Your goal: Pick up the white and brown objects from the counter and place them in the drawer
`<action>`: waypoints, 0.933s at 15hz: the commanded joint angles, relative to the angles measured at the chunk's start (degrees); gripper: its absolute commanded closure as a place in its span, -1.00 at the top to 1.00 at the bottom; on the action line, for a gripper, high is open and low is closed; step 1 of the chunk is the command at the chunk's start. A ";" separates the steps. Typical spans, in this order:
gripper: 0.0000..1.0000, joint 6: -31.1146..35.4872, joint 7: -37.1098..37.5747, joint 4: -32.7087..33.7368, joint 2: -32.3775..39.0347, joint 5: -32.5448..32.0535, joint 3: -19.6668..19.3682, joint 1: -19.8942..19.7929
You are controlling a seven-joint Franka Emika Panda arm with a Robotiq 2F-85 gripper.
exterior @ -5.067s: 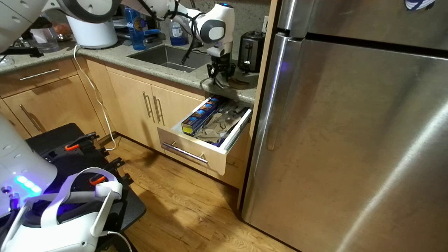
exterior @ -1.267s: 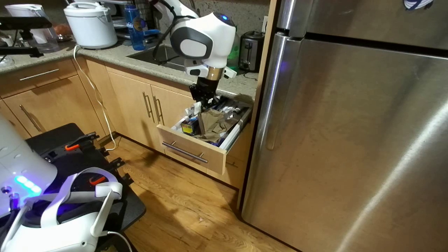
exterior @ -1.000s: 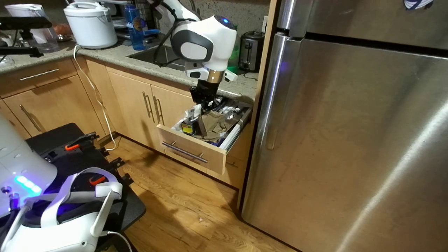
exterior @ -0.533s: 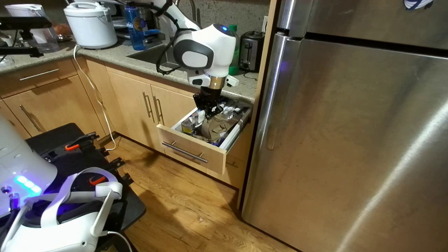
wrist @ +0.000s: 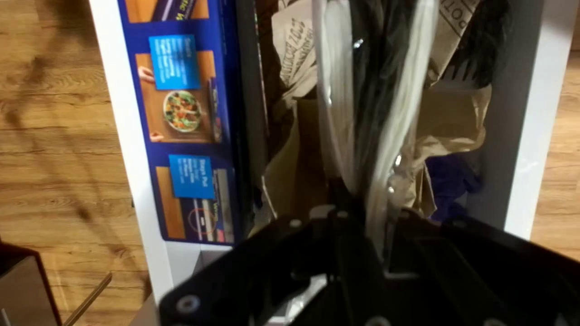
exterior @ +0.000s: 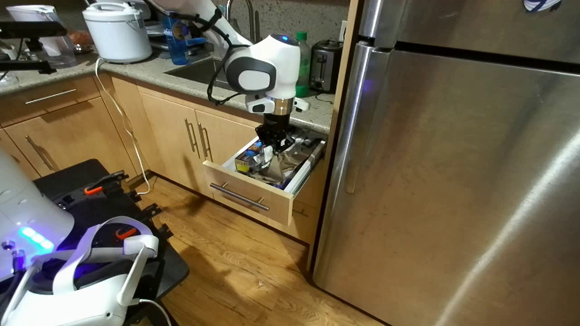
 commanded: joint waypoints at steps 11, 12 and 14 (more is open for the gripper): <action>-0.94 6.95 5.54 2.52 6.35 -6.47 -1.94 5.29; -0.94 7.08 5.54 2.66 6.66 -6.46 -1.98 5.39; -0.94 7.28 5.53 2.87 7.15 -6.44 -2.10 5.54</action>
